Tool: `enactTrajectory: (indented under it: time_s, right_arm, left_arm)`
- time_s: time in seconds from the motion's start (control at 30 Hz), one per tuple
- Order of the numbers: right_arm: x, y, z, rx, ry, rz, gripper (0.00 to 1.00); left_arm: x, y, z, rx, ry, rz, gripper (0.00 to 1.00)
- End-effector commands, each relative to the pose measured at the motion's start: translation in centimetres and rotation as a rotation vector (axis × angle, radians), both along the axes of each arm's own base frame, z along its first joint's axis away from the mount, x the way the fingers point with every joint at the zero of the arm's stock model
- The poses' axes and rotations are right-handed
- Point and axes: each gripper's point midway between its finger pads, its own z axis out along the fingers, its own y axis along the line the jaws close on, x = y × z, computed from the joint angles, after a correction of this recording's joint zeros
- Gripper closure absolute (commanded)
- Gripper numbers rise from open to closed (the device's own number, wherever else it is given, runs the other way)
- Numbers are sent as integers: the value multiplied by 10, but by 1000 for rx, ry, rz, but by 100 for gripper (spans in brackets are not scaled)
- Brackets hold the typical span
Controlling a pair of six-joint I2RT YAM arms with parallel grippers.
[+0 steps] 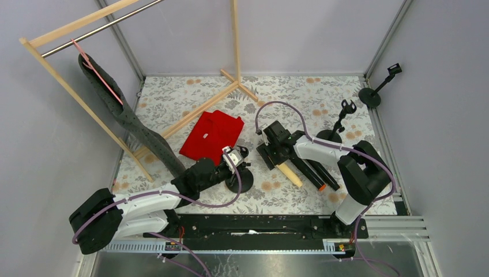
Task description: Attach the microphones to the stand
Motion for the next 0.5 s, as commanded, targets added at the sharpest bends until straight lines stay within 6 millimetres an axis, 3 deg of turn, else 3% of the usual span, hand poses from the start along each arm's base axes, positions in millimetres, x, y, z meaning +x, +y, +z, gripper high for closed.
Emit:
enactTrajectory:
  time_s: [0.0,0.47]
  right_arm:
    - [8,6,-4,12,-52,-21,32]
    - [20,3,-21,-34,-80,-45,42]
  left_arm:
    - [9,-11,50,-151,-119,6,100]
    - [9,-11,47,-153,-118,6,100]
